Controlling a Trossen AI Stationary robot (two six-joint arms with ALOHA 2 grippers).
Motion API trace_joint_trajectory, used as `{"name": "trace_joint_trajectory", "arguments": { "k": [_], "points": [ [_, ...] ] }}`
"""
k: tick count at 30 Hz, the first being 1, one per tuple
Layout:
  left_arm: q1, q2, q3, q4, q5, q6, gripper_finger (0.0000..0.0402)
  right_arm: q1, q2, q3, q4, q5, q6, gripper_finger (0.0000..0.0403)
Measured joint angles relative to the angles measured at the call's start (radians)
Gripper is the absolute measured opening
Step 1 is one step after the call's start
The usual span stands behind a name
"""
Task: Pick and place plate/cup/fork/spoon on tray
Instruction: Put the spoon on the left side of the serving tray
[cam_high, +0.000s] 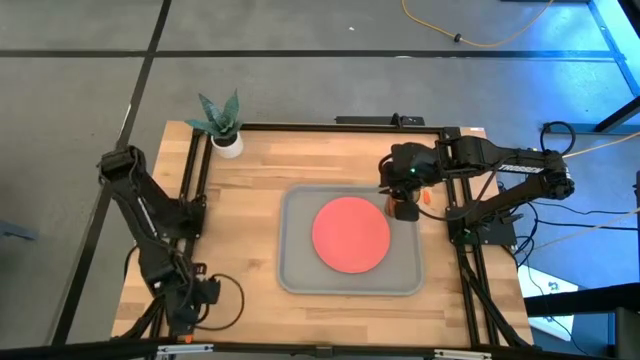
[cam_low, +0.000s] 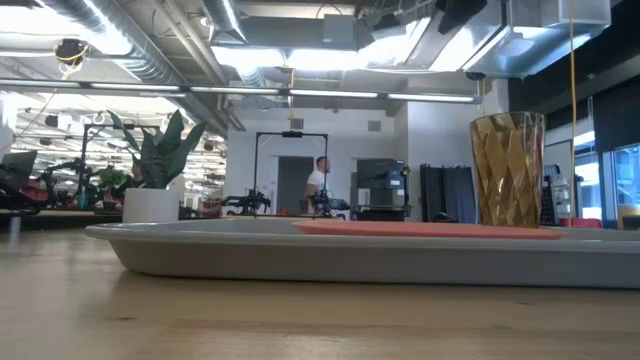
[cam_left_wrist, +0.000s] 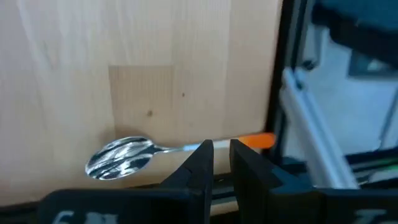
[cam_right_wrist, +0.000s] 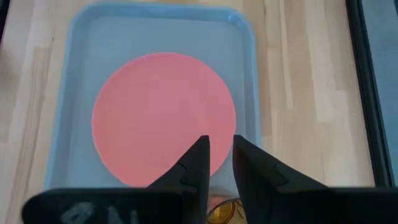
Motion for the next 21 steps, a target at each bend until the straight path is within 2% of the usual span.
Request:
{"name": "trace_joint_trajectory", "arguments": {
  "k": [7, 15, 21],
  "points": [
    [-0.02, 0.041, 0.0, -0.035, -0.001, 0.09, 0.0047, 0.0, 0.0, 0.0, 0.04, 0.0, 0.0, 0.0071],
    [-0.015, 0.038, 0.0, -0.209, -0.015, 0.212, 0.0047, 0.0, 0.0, 0.0, 0.043, 0.0, 0.0, 0.0071],
    [0.018, 0.038, 0.0, -0.253, -0.057, 0.334, 0.0047, 0.0, 0.0, 0.0, 0.043, 0.0, 0.0, 0.0071]
  ]
}}
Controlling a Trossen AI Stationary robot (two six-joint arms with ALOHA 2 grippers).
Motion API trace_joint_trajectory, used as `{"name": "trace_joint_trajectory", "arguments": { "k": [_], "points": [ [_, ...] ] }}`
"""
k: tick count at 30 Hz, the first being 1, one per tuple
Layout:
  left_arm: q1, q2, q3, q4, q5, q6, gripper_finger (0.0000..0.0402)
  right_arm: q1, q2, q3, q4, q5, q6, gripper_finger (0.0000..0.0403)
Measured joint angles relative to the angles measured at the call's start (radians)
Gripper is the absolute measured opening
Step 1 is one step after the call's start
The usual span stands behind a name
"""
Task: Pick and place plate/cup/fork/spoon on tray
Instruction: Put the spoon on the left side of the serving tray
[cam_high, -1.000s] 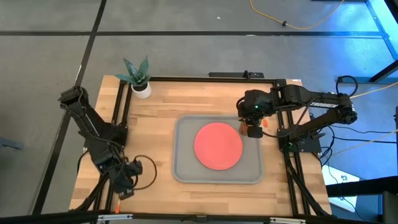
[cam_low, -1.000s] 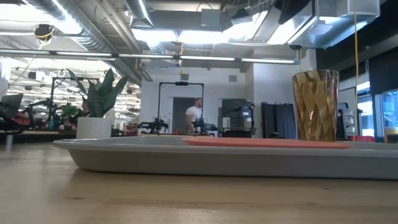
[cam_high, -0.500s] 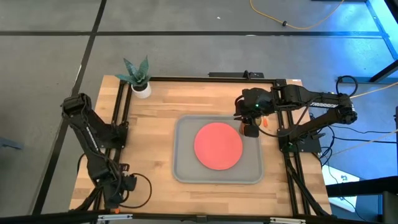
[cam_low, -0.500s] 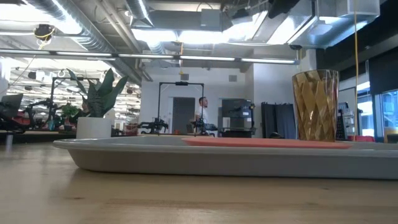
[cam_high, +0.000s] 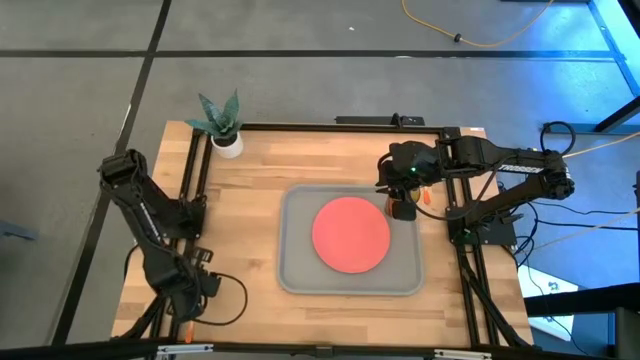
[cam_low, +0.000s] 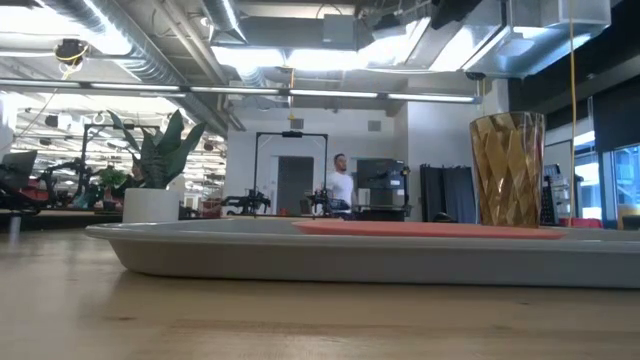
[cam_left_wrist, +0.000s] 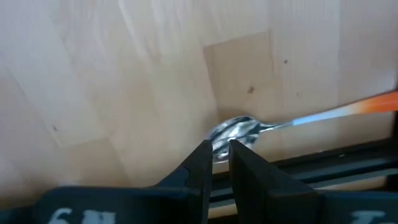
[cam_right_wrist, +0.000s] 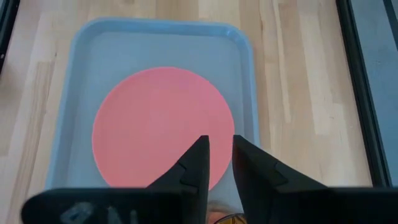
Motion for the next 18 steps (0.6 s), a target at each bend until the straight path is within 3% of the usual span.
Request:
{"name": "trace_joint_trajectory", "arguments": {
  "k": [10, 18],
  "points": [
    [0.035, 0.0, -0.001, -0.026, 0.037, 0.091, 0.0047, 0.0, 0.0, 0.0, 0.0, 0.0, -0.001, 0.0071],
    [0.035, -0.001, -0.073, 0.006, 0.062, 0.093, 0.0047, 0.0, 0.0, 0.0, 0.0, 0.0, 0.0, 0.0071]
  ]
}}
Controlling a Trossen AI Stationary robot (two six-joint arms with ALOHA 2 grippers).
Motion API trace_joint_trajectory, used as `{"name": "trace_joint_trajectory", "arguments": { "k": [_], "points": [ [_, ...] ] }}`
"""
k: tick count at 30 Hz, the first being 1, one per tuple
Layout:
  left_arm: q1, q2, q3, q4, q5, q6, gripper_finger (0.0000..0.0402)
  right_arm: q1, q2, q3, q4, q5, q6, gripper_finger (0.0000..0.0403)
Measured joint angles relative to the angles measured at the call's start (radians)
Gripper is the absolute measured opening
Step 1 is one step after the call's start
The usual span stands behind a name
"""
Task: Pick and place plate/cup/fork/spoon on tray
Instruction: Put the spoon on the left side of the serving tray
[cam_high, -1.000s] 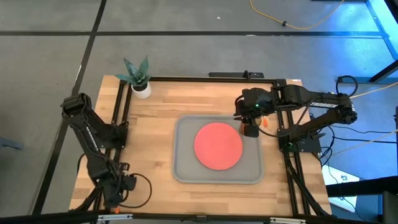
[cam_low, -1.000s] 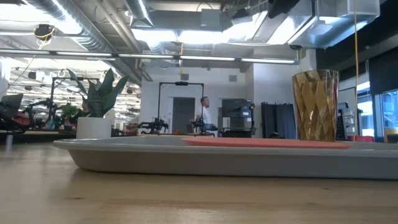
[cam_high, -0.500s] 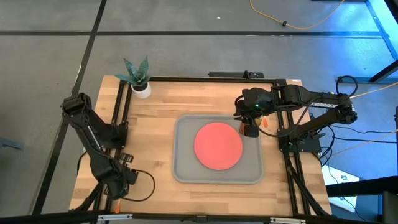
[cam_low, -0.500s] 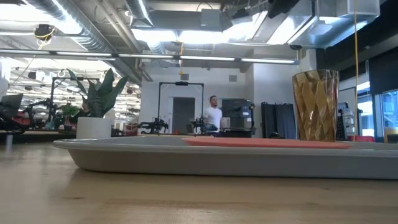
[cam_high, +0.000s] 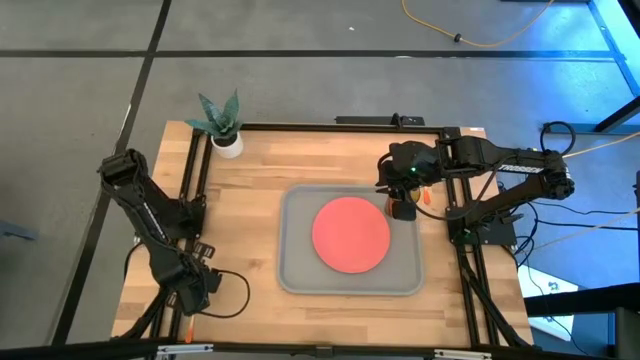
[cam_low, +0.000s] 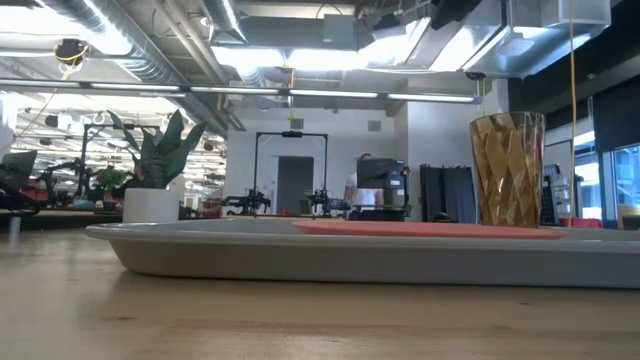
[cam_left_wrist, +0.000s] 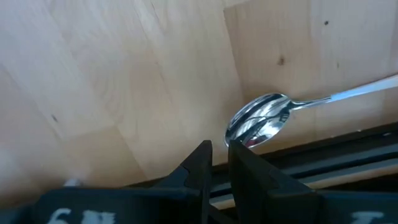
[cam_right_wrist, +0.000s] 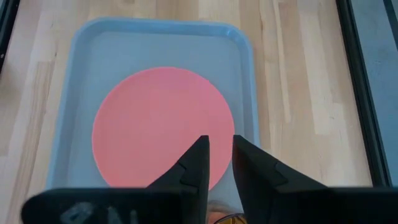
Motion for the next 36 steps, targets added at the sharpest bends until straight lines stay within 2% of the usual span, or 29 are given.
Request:
{"name": "trace_joint_trajectory", "arguments": {
  "k": [13, 36],
  "points": [
    [0.0, 0.0, -0.056, 0.061, 0.032, 0.014, 0.0047, 0.0, 0.0, 0.0, 0.0, 0.0, 0.0, 0.0071],
    [0.0, 0.0, -0.056, 0.089, 0.032, 0.012, 0.0047, 0.0, 0.0, 0.0, 0.0, 0.0, 0.001, 0.0071]
  ]
}}
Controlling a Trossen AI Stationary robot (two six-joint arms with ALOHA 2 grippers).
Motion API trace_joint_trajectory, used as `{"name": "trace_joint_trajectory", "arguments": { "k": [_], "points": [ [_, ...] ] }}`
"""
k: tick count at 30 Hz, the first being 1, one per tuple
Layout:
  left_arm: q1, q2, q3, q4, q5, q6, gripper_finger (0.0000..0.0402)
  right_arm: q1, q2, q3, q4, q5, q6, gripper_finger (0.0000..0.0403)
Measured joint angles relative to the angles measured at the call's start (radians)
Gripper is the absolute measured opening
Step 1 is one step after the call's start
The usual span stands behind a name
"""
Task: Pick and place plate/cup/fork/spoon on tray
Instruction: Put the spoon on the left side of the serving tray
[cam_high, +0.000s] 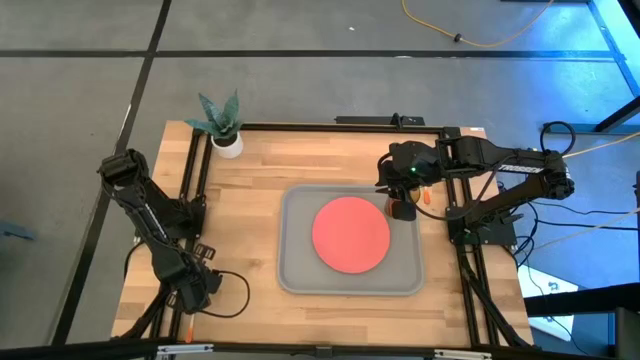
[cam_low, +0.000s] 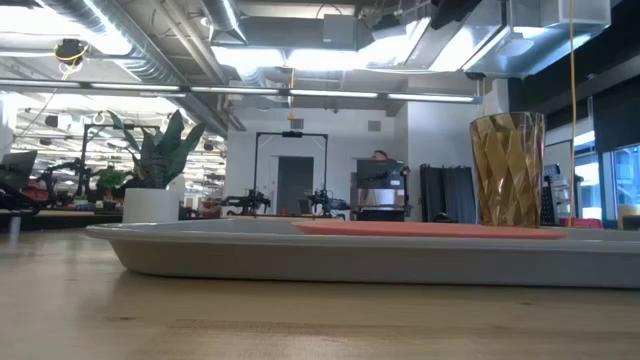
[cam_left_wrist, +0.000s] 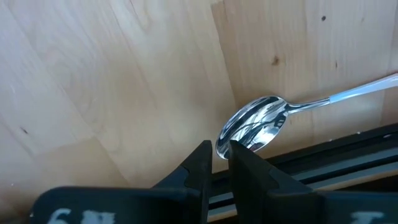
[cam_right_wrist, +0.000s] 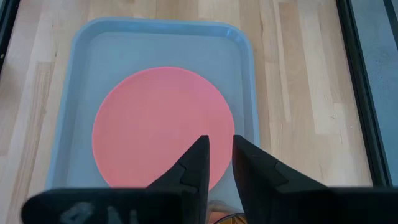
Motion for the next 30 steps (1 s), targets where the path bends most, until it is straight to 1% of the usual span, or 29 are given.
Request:
{"name": "trace_joint_trajectory", "arguments": {
  "k": [7, 17, 25, 27, 30],
  "points": [
    [0.0, 0.0, -0.001, 0.001, -0.003, 0.0, 0.0047, 0.0, 0.0, 0.0, 0.0, 0.0, 0.0, 0.0071],
    [0.0, 0.0, -0.059, 0.066, 0.01, -0.022, 0.0047, 0.0, 0.0, 0.0, 0.0, 0.0, 0.0, 0.0071],
    [0.0, 0.0, -0.06, 0.075, 0.012, -0.025, 0.0047, 0.0, 0.0, 0.0, 0.0, 0.0, 0.0, 0.0071],
    [0.0, 0.0, -0.06, 0.075, 0.012, -0.025, 0.0042, 0.0, 0.0, 0.0, 0.0, 0.0, 0.0, 0.0071],
    [0.0, 0.0, -0.06, 0.075, 0.016, -0.025, 0.0023, 0.0, 0.0, 0.0, 0.0, 0.0, 0.0, 0.0071]
  ]
}}
